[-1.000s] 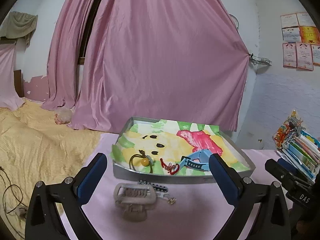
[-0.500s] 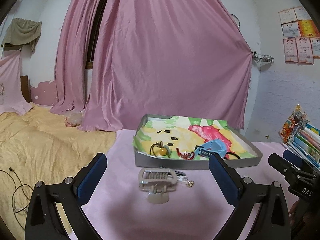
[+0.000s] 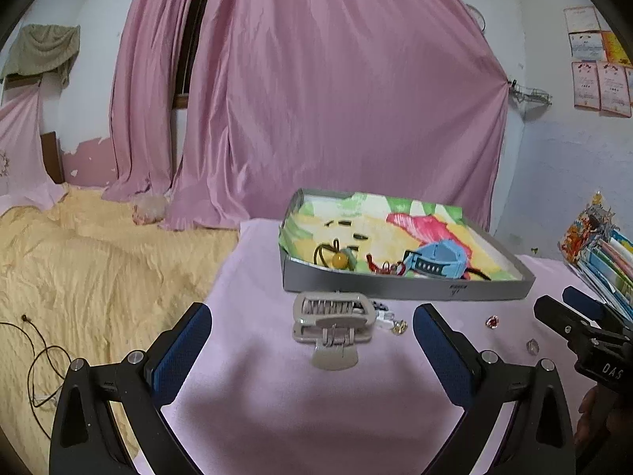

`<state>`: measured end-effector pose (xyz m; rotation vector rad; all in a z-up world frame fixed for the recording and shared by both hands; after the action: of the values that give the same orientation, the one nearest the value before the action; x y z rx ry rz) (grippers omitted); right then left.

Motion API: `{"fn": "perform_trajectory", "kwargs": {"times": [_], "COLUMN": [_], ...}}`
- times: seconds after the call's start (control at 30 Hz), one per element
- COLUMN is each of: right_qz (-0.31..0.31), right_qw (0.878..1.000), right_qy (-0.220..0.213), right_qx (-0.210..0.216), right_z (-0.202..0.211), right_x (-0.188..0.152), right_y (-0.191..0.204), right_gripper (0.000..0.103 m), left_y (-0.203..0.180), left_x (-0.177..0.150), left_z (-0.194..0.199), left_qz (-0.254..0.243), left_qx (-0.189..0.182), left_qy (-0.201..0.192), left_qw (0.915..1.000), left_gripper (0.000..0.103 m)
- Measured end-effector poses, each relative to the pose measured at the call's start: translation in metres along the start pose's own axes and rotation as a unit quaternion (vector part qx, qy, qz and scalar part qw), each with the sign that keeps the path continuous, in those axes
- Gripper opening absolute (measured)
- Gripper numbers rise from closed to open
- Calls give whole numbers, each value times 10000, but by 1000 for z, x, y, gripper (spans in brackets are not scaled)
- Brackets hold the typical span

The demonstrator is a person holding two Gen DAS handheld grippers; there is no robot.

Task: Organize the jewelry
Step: 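Withdraw both tools from the tray, then grasp the red-gem ring with the right tool while the left tool grasps the beige hair clip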

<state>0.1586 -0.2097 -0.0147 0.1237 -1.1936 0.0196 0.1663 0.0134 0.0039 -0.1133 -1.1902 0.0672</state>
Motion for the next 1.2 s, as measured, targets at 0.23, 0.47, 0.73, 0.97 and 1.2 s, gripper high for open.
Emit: {"fn": "perform_trajectory", "kwargs": {"times": [0.23, 0.47, 0.73, 0.97, 1.2], "right_qz": [-71, -259, -170, -46, 15], "right_qw": [9963, 9887, 9818, 9783, 9783], "right_qy": [860, 1468, 1861, 2031, 2026], "right_qx": [26, 180, 344, 407, 421], "right_z": [-30, -56, -74, -84, -86], "right_x": [-8, -15, -20, -19, -18], "right_y": [-4, -13, -6, 2, 4], "right_gripper": [91, 91, 91, 66, 41], "left_y": [1, 1, -4, -11, -14], "left_x": [-5, -9, -13, -11, -10], "left_z": [-18, -34, -52, -62, -68], "left_qz": [-4, -84, -226, -296, -258], "left_qx": [37, 65, -13, -159, -248], "left_qy": [525, 997, 1427, 1586, 1634], "left_qw": [9986, 9950, 9895, 9868, 9859], "left_gripper": [102, 102, 102, 102, 81]}}
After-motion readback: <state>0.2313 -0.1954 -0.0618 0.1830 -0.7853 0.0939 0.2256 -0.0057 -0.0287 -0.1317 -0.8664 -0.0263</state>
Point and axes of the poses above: each gripper's, at about its wrist camera, not at the fingertips, and z roughly against the way its jaws point, y to its left, x to its top, the point moved 3 cm from there along -z, roughly the way its jaws point, and after that the axes turned 6 degrees about -y, right-handed, at the moved point
